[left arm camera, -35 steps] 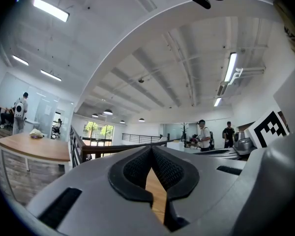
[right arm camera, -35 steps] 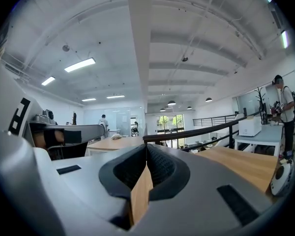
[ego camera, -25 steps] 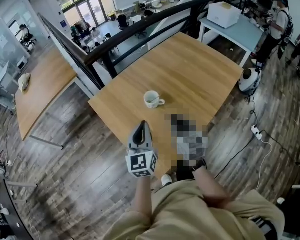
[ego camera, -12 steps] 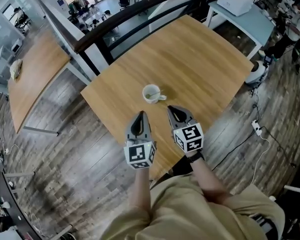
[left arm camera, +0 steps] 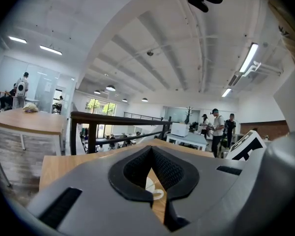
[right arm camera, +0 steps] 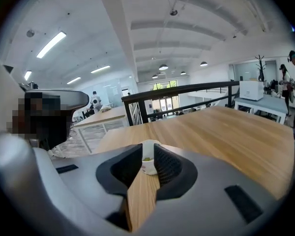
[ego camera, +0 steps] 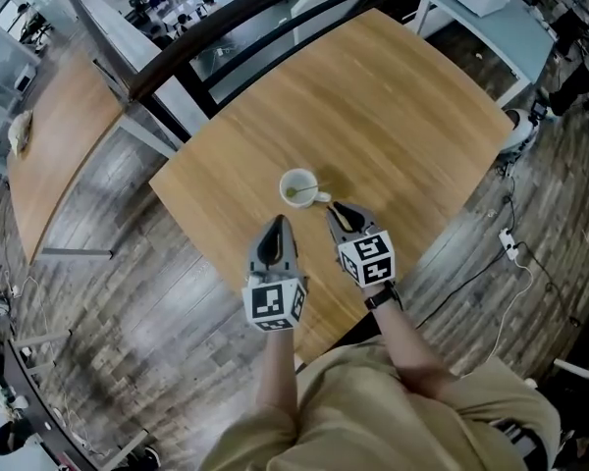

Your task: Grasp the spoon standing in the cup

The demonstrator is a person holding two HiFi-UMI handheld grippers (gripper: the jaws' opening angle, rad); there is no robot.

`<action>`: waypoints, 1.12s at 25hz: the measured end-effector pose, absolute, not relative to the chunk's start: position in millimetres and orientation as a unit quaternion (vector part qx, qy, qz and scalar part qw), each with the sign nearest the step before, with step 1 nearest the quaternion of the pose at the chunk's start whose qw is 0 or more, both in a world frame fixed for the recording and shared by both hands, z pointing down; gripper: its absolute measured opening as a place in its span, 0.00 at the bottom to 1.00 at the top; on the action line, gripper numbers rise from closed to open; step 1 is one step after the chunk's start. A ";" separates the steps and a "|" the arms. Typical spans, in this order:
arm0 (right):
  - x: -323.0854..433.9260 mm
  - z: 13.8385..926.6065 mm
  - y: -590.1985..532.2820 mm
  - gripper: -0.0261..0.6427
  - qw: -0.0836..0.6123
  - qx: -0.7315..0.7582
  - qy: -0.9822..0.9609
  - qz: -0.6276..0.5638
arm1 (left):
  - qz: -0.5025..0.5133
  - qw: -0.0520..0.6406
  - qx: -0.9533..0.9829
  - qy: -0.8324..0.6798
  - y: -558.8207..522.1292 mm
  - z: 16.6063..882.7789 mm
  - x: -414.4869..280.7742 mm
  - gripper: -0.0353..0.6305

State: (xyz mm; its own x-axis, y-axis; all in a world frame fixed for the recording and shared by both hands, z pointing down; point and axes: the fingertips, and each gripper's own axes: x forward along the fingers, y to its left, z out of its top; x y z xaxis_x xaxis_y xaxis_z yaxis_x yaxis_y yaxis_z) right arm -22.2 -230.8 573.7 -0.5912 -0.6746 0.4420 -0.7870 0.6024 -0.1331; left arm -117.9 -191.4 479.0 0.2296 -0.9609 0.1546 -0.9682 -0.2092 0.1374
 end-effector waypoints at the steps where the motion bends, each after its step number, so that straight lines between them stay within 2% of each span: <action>1: -22.8 581.5 -236.0 0.14 0.180 0.416 -0.875 0.170 | 0.019 0.106 0.776 -0.621 -195.2 482.0 -118.3 0.07; 2: -23.7 589.1 -240.9 0.25 0.184 0.415 -0.872 0.180 | 0.018 0.110 0.776 -0.621 -198.6 485.0 -118.8 0.07; 3: -25.0 596.0 -245.9 0.28 0.186 0.415 -0.870 0.189 | 0.017 0.113 0.775 -0.621 -201.7 487.5 -119.0 0.07; 16: -39.4 643.3 -289.4 0.28 0.169 0.445 -0.839 0.266 | 0.029 0.134 0.769 -0.624 -221.4 511.1 -123.2 0.07; 24: -42.1 649.9 -303.5 0.09 0.172 0.453 -0.835 0.260 | 0.028 0.140 0.767 -0.625 -231.2 517.7 -127.9 0.07; 28: -44.9 639.2 -302.1 0.07 0.171 0.451 -0.842 0.242 | 0.026 0.140 0.765 -0.628 -228.3 516.6 -132.0 0.07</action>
State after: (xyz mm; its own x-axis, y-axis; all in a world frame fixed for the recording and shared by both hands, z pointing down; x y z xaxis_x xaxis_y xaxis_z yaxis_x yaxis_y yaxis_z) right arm -44.9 -302.1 639.2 -0.5353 -0.6767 0.5056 -0.8418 0.4770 -0.2527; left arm -132.0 -228.3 516.6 0.2094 -0.9538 0.2154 -0.9683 -0.1715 0.1818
